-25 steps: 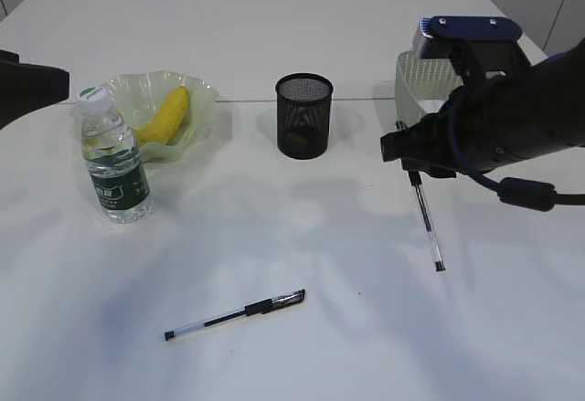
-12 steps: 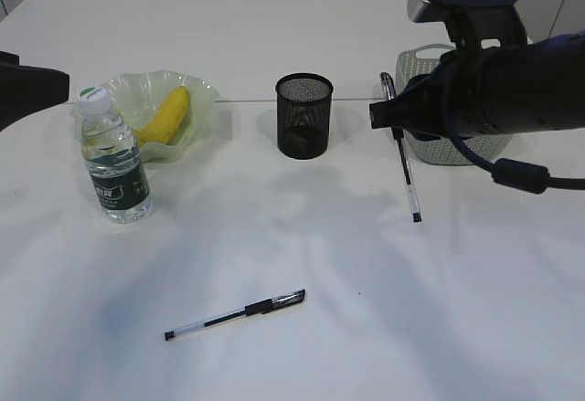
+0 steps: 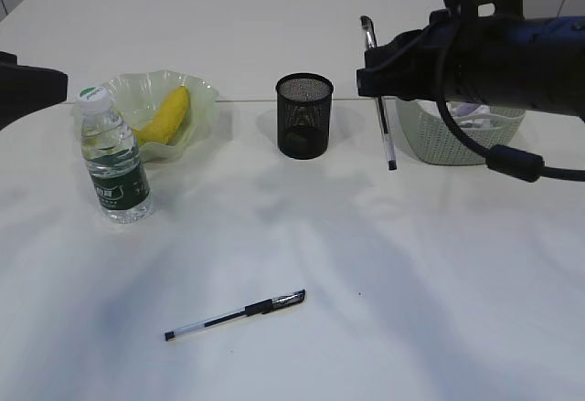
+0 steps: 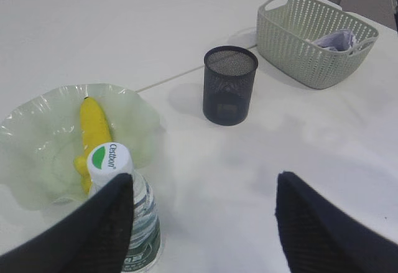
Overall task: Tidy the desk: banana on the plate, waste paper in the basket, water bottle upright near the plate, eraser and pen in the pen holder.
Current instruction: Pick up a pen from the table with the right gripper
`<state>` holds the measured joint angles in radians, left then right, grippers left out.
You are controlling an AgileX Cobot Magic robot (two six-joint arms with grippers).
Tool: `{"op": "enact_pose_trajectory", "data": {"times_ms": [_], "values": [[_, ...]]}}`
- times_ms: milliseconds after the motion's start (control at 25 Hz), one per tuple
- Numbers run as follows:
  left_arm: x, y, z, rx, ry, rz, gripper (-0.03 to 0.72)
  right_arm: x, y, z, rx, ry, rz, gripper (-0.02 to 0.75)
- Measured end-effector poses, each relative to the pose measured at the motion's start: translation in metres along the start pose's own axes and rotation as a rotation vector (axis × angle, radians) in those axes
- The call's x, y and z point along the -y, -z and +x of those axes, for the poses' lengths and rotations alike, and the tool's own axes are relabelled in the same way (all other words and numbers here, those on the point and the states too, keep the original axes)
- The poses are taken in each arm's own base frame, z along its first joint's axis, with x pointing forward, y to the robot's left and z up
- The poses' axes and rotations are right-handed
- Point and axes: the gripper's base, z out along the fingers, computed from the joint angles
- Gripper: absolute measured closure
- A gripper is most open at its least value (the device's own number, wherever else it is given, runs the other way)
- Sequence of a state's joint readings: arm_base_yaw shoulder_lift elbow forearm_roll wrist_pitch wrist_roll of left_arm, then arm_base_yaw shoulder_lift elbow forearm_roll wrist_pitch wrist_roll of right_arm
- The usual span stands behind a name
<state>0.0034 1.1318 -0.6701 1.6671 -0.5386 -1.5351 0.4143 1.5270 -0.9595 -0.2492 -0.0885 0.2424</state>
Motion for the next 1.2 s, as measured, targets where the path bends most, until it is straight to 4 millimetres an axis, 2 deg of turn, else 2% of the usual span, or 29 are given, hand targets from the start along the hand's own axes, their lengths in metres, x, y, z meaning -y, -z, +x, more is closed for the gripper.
{"op": "enact_pose_trajectory", "data": {"times_ms": [520, 960, 1200], "values": [[0.000, 0.000, 0.000, 0.000, 0.000, 0.000, 0.181, -0.006, -0.017, -0.006, 0.215, 0.050, -0.066, 0.707], [0.000, 0.000, 0.000, 0.000, 0.000, -0.002, 0.181, -0.003, -0.031, -0.002, 0.298, 0.146, -0.019, 0.709], [0.000, 0.000, 0.000, 0.000, 0.000, -0.004, 0.181, 0.010, -0.031, -0.003, 0.327, 0.180, 0.023, 0.710]]}}
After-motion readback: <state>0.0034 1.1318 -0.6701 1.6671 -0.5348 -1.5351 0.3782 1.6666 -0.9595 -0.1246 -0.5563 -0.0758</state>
